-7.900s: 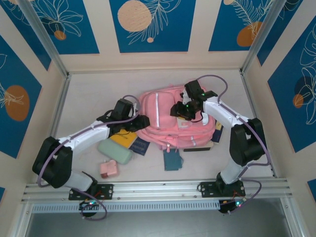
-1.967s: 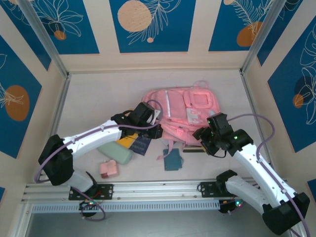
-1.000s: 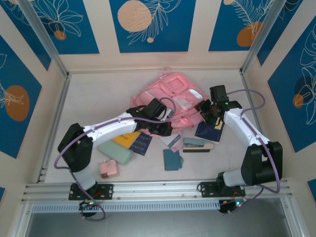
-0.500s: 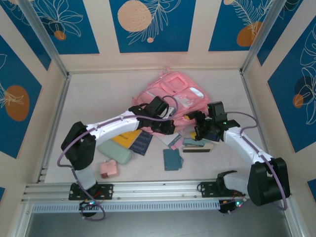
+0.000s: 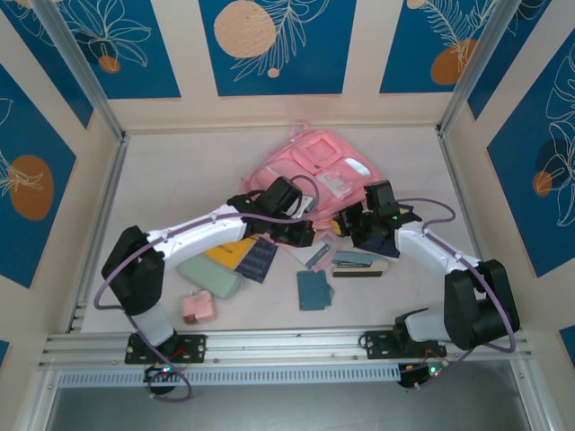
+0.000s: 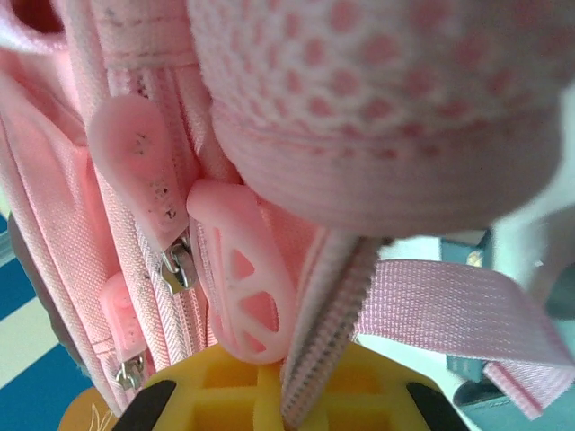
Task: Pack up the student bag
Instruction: Unzip the student bag at the center of the table.
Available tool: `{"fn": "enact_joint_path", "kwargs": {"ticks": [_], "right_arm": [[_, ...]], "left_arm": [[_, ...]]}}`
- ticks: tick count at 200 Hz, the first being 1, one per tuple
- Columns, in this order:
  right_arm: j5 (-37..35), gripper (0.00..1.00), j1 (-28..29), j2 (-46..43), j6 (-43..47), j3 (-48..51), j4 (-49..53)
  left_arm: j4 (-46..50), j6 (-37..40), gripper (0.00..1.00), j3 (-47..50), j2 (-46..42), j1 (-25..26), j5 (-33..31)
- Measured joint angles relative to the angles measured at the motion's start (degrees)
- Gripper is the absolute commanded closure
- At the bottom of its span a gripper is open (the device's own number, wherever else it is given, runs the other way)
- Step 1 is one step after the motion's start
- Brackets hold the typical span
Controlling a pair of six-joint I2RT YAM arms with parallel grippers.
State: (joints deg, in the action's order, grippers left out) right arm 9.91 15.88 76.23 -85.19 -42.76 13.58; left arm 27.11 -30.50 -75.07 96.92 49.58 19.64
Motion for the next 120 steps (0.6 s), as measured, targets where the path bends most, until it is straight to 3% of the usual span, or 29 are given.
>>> {"fn": "enact_joint_path", "kwargs": {"ticks": [79,103,120], "right_arm": [[-0.8,1.00,-3.3,-2.7,3.7,0.0,4.1],[-0.7,1.00,-3.2,-3.1,4.0,0.0,4.1],[-0.7,1.00,-2.8,-3.4,4.1,0.0,4.2]], "left_arm": [[2.6,3.7,1.00,4.2,-6.8,-1.3,-3.4],[2.6,3.8,0.70,5.2,-6.8,-1.3,-3.0],[2.6,3.7,0.58,4.8,-6.8,-0.5,-3.0]]}}
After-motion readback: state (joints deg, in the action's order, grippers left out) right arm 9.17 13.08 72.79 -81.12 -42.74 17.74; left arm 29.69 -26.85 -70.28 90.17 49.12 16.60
